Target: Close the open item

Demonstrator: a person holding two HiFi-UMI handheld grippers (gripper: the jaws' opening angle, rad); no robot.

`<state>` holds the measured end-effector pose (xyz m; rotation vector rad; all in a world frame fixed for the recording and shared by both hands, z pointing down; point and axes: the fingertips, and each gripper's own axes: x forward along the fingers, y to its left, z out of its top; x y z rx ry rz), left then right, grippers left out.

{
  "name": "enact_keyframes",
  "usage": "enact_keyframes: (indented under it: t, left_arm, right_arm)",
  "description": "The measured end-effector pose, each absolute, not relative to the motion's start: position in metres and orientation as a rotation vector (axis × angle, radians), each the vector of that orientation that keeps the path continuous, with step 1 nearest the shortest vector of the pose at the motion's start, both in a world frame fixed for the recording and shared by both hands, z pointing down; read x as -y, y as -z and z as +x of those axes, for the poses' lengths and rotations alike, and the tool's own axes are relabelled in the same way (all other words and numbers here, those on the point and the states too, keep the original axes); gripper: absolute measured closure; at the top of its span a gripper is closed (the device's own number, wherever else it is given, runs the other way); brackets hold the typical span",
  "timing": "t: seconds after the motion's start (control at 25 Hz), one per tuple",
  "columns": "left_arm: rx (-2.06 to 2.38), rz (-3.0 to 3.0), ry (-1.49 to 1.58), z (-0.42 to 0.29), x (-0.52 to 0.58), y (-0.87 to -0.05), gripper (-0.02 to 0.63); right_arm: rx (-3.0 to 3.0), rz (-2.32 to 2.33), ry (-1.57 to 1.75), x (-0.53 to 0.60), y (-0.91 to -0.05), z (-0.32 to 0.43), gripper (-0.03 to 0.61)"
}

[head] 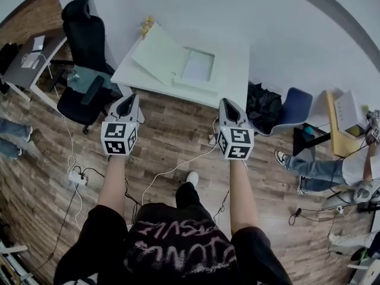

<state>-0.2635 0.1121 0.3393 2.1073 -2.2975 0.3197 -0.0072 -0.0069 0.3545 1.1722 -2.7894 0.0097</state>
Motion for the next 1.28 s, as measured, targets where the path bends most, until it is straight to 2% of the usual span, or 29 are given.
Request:
enact_keyframes:
  t: [0.56, 1.28]
  left_arm:
    - [2.351, 1.960, -0.385, -0.287, 0.018, -0.352, 0.612]
    - [2.351, 1.894, -0.374, -0.369, 0.076, -0.373, 0.612]
  right_arm:
    - [2.812, 1.022, -0.053, 0.159, -0.373, -0.040, 0.569]
    - [2.809, 0.953, -0.050, 0.217, -0.383, -0.132, 0.569]
